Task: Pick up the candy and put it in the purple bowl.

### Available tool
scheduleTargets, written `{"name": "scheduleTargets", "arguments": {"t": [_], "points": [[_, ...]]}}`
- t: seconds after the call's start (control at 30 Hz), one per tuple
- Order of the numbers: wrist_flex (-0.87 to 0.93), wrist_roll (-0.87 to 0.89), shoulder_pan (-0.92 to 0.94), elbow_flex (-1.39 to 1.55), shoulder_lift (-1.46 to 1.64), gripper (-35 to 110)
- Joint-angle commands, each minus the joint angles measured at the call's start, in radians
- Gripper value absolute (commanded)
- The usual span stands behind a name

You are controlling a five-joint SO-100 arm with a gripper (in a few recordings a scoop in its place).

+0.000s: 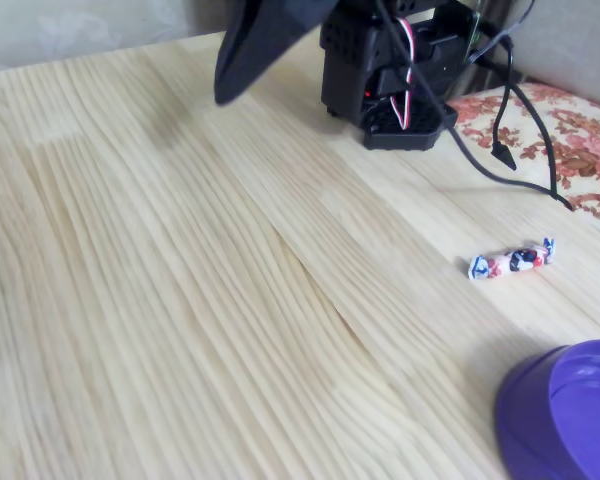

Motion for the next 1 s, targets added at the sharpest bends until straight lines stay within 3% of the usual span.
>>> {"name": "scheduleTargets", "arguments": {"t": [0.0,0.37,0.5,0.73,0.97], "points": [[0.044,0.074,-0.035,-0.221,-0.083,-1],[0.339,0.242,-0.092,-0.614,-0.298,2],[0.348,0.313,-0.144,-0.626,-0.291,0],[0.400,0.476,-0.390,-0.781,-0.512,0],[0.342,0.643,-0.600,-0.742,-0.644,1]]}}
